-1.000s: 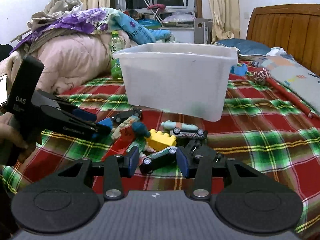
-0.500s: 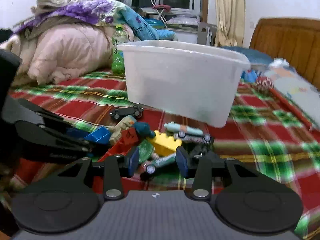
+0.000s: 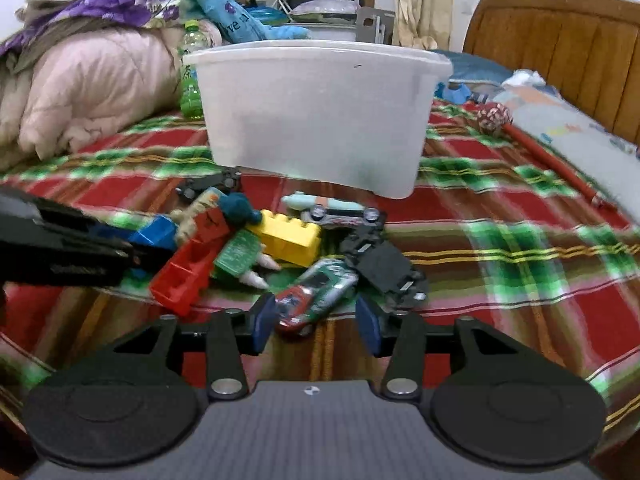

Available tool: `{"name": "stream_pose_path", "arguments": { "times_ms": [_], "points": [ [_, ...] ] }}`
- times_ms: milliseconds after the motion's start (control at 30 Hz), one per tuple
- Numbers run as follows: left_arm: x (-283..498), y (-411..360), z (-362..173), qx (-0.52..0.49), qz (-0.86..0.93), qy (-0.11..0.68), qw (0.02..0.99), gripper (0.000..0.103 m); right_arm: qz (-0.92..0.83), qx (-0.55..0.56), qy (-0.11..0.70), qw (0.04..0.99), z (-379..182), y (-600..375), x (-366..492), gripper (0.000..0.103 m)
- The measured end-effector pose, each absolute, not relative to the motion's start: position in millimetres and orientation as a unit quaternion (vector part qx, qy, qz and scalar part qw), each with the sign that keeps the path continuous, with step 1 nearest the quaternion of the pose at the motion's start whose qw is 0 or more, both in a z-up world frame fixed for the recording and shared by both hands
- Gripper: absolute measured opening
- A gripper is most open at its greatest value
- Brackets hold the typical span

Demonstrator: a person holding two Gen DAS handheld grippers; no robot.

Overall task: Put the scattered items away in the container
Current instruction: 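Grasp the blue Lego brick with the left tool while the right tool grasps a red toy car, then carry the blue brick and red car over the white container and release both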

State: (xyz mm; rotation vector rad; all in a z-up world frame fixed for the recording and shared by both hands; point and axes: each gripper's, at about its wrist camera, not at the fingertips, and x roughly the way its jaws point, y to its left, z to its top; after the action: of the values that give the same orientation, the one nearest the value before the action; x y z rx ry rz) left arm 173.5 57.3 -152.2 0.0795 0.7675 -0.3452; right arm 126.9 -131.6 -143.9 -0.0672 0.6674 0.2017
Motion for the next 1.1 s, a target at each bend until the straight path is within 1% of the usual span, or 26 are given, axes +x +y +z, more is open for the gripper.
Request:
{"name": "stream_pose_path", "arguments": {
  "times_ms": [133,233,300,333,600,700,767,933,967,1033,1100],
  "points": [
    [174.7,55.7,-152.9,0.037,-0.164,0.374,0.912,0.029,0.072,0.004,0.350,0.934,-153.6,-121.3,139.9,0.051],
    [174.8,53.8,-152.8,0.039,-0.163,0.373,0.913,0.029,0.046,-0.014,0.339,0.939,-162.7,-111.4,145.2,0.054],
    [175.2,53.4,-152.9,0.038,-0.163,0.373,0.913,0.029,0.043,-0.047,0.325,0.944,-165.8,-105.6,143.7,0.050],
    [175.2,53.6,-152.7,0.037,-0.163,0.373,0.912,0.029,0.048,-0.056,0.322,0.944,-165.8,-105.4,141.2,0.043],
    [173.2,55.9,-151.7,0.042,-0.176,0.378,0.908,0.029,0.095,-0.136,0.321,0.932,-162.7,-123.5,120.8,0.037],
    [173.4,57.3,-151.8,0.039,-0.177,0.381,0.907,0.029,0.084,-0.124,0.329,0.933,-160.1,-135.0,118.8,0.038],
    [175.1,57.0,-152.4,0.035,-0.173,0.381,0.908,0.029,0.076,-0.098,0.334,0.934,-159.6,-139.6,121.2,0.043],
    [180.1,52.0,-154.2,0.033,-0.157,0.377,0.912,0.029,0.080,-0.073,0.332,0.937,-160.1,-134.8,133.7,0.043],
    [180.0,52.3,-153.8,0.029,-0.155,0.376,0.913,0.027,0.080,-0.075,0.331,0.937,-160.9,-133.2,136.5,0.042],
    [178.3,54.7,-151.0,0.019,-0.157,0.371,0.915,0.027,0.085,-0.074,0.331,0.937,-161.0,-132.3,139.2,0.033],
    [175.9,55.6,-146.1,0.026,-0.161,0.365,0.917,0.027,0.090,-0.070,0.328,0.938,-156.5,-134.2,138.0,0.033]
  ]
}}
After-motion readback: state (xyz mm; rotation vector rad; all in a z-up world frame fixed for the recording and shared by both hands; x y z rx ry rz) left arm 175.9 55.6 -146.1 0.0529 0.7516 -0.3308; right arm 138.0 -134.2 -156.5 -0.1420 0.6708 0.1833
